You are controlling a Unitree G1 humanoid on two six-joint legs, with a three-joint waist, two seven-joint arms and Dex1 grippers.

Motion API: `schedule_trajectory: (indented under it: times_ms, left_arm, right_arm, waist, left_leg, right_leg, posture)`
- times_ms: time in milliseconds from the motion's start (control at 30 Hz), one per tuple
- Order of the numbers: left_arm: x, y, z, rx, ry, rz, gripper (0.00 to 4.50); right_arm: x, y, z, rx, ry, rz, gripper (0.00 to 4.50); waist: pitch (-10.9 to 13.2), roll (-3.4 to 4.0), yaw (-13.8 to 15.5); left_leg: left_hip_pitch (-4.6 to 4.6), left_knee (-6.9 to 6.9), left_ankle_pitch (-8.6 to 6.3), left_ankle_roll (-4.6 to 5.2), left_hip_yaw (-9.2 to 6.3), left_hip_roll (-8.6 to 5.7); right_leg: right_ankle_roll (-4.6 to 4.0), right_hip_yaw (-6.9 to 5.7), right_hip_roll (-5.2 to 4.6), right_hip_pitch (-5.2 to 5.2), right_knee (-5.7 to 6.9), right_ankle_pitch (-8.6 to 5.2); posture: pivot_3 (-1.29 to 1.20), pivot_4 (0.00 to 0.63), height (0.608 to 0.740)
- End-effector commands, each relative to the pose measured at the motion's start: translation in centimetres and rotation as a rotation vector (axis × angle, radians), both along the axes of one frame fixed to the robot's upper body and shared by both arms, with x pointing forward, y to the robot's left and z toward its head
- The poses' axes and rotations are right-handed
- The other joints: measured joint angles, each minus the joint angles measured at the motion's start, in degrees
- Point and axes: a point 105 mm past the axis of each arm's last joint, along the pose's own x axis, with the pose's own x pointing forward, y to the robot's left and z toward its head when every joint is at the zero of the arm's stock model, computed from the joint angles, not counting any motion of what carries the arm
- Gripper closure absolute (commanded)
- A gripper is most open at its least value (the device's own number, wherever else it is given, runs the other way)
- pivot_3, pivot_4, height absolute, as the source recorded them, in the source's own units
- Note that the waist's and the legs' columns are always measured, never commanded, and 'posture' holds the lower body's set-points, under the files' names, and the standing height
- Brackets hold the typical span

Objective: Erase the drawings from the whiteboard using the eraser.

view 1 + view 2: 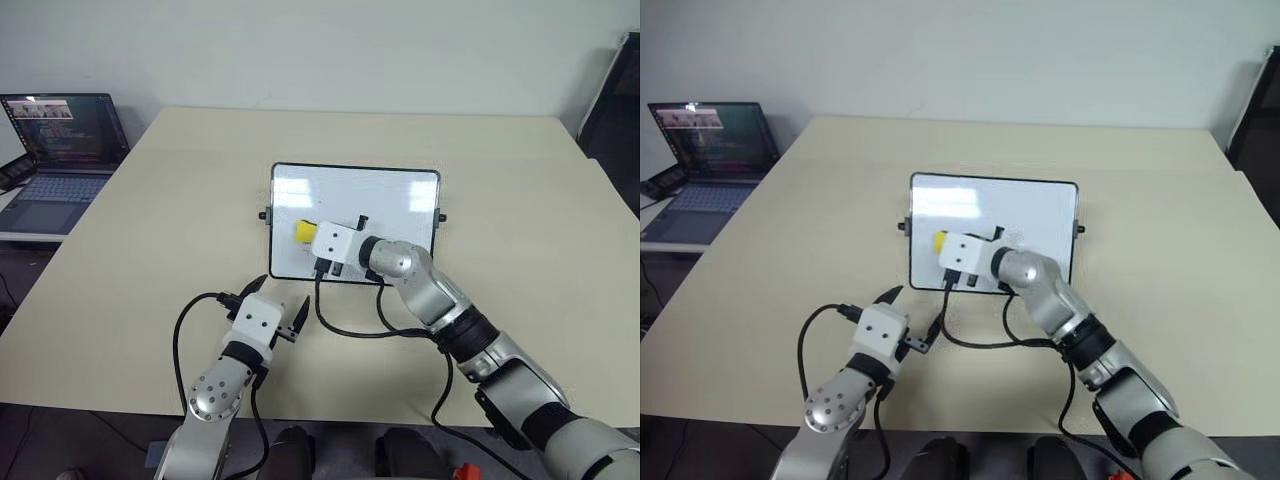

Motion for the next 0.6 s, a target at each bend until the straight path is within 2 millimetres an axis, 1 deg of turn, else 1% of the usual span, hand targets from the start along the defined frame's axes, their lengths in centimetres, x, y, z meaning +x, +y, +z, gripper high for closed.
schedule_trajectory:
  times_ms: [33,200,300,400,500,600]
  left_arm:
    - [0.1,-0.2,1.0,-0.009,-0.046,-0.010,0.00]
    - [0.0,-0.3,0.9,-0.010,-0.043,-0.010,0.00]
    - [-0.1,-0.5,0.8,-0.014,-0.042,-0.012,0.00]
    - [-0.1,-0.6,0.8,-0.016,-0.042,-0.013,0.00]
    - [0.0,-0.7,0.8,-0.018,-0.043,-0.015,0.00]
    - [0.1,-0.8,0.8,-0.020,-0.045,-0.018,0.00]
  right_arm:
    - [-0.6,-1.4,-2.9,-0.115,0.086,-0.006,3.38]
    - [-1.0,-1.6,-3.1,-0.177,0.080,0.031,3.38]
    - [-1.0,-1.6,-2.7,-0.171,0.094,0.033,3.38]
    - [-0.5,-1.5,-1.6,-0.128,0.084,0.012,3.38]
    - [0.3,-1.4,0.5,-0.058,0.041,-0.029,3.38]
    - [1.0,-1.5,1.7,-0.015,0.007,-0.062,3.38]
  waist:
    - [0.00,0.00,-0.12]
    - [0.00,0.01,-0.03]
    - [0.00,0.01,-0.04]
    - [0.01,0.01,-0.05]
    - [0.03,0.04,-0.05]
    - [0.08,0.11,-0.03]
  left_leg:
    - [0.00,-0.02,0.00,0.00,0.00,0.00]
    - [-0.01,-0.02,0.00,0.00,-0.02,0.00]
    - [-0.01,-0.02,0.00,0.00,-0.10,0.00]
    - [-0.03,-0.05,0.00,0.00,-0.16,0.00]
    - [-0.07,-0.06,0.00,0.00,-0.22,0.01]
    - [-0.10,-0.05,0.00,-0.01,-0.27,0.00]
  right_leg:
    - [0.00,0.00,0.00,0.02,-0.01,0.00]
    - [0.00,-0.02,0.00,0.03,0.01,0.00]
    - [0.00,-0.12,0.00,0.01,-0.14,0.00]
    - [0.00,-0.19,-0.01,0.02,-0.23,0.00]
    - [-0.01,-0.27,-0.02,0.02,-0.25,0.01]
    - [-0.03,-0.36,-0.03,0.02,-0.25,0.02]
  posture:
    - [0.00,0.150,0.740]
    - [0.00,0.150,0.740]
    - [0.00,0.150,0.740]
    - [0.00,0.150,0.740]
    - [0.00,0.150,0.740]
    - [0.00,0.150,0.740]
